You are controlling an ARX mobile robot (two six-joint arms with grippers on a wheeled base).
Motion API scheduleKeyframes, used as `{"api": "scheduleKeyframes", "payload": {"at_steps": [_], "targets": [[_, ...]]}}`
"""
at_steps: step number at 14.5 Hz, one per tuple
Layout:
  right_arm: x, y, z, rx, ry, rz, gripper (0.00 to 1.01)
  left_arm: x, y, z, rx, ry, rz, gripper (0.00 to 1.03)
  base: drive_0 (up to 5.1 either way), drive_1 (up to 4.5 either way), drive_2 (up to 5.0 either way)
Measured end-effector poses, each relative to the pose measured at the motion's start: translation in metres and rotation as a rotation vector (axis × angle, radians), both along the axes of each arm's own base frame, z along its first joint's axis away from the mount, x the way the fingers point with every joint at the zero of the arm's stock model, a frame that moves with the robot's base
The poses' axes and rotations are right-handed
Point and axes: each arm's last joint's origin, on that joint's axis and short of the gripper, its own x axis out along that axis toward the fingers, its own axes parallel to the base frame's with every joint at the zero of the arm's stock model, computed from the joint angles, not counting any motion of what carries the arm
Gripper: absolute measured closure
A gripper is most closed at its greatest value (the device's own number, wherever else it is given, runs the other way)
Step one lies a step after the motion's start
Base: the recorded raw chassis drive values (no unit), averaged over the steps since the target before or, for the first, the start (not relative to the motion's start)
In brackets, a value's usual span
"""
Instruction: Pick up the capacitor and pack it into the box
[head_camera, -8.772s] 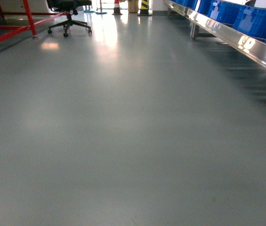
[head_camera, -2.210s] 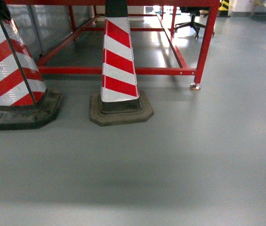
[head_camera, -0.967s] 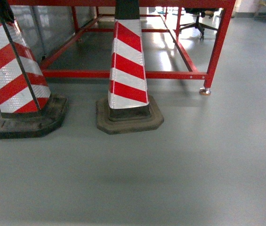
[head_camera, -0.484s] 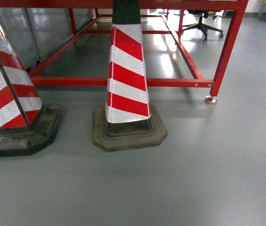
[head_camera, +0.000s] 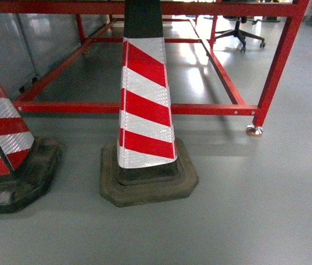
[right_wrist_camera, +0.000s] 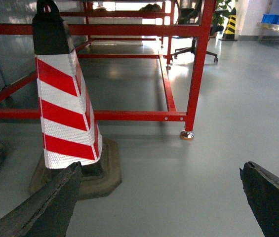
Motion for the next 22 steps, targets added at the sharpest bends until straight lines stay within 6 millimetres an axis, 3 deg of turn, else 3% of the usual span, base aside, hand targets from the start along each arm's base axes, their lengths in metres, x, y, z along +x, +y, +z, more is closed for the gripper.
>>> {"api": "scheduleKeyframes", "payload": {"at_steps": [6, 22], "targets": [[0.0, 0.0, -0.0001, 0.0, 0.001, 0.0, 0.03, 0.0, -0.0001, 0.0, 0.0, 0.0, -0.003, 0.6, 0.1, 4.22, -4.0], [0.0, 0.0, -0.0002, 0.0, 0.002, 0.0, 0.03, 0.0, -0.0001, -0.0001, 0.002, 0.001, -0.003, 0.6, 0.0, 0.0, 0.0]]}}
